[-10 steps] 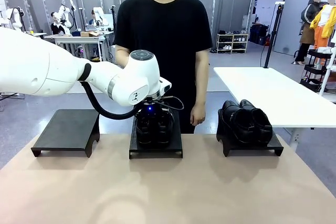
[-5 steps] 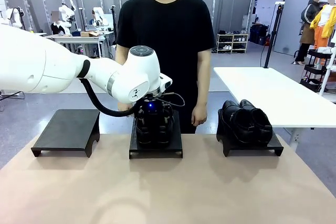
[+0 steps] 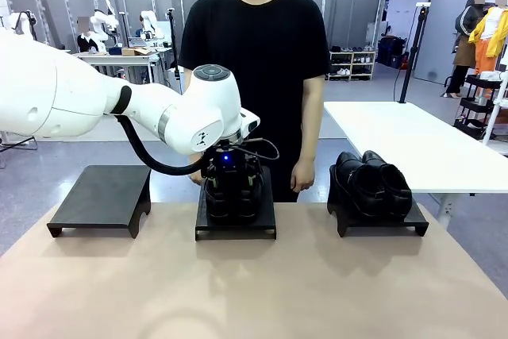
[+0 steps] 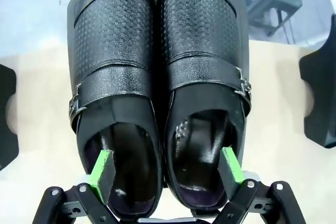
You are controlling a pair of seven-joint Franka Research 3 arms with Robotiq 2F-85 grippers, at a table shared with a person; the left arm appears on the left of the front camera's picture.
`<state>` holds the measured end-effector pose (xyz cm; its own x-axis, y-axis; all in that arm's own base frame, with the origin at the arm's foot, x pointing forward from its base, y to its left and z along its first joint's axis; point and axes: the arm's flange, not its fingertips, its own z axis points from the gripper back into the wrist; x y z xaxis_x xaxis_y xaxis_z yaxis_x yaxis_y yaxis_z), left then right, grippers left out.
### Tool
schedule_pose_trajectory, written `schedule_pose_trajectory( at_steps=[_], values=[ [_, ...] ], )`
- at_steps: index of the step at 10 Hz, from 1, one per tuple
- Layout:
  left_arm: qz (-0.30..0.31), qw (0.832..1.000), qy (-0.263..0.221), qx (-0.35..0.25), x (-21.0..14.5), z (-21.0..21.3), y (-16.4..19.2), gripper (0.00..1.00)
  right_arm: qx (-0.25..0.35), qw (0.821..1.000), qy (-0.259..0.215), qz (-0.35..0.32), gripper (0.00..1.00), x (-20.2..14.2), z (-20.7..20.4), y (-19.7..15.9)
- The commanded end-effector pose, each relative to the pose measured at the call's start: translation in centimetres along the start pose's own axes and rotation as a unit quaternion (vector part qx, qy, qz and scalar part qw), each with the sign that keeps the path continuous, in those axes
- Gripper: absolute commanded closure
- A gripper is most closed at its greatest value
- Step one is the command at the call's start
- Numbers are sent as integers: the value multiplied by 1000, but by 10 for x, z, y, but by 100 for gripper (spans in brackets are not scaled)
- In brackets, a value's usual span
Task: Place the shoes on the stand as instructed by the person.
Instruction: Pick up another pair of Shoes and place it on the Shoes Stand indicated by the person.
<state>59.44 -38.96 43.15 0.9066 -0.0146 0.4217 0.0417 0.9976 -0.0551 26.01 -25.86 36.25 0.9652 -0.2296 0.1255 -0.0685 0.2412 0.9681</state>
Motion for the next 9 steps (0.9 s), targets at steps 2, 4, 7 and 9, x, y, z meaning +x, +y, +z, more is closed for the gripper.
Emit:
schedule_pose_trajectory(
  at_steps=[2,4,7,9],
  values=[
    [3,1000,-2,-1,5,-5,-1,0,-3,1000,3,-3,0,-2,1,3],
    [3,1000,-2,-1,5,-5,-1,0,-3,1000,3,-3,0,-2,1,3],
    [3,1000,-2,-1,5,-5,-1,0,-3,1000,3,-3,0,-2,1,3],
    [3,1000,-2,-1,5,-5,-1,0,-3,1000,3,-3,0,-2,1,3]
  ],
)
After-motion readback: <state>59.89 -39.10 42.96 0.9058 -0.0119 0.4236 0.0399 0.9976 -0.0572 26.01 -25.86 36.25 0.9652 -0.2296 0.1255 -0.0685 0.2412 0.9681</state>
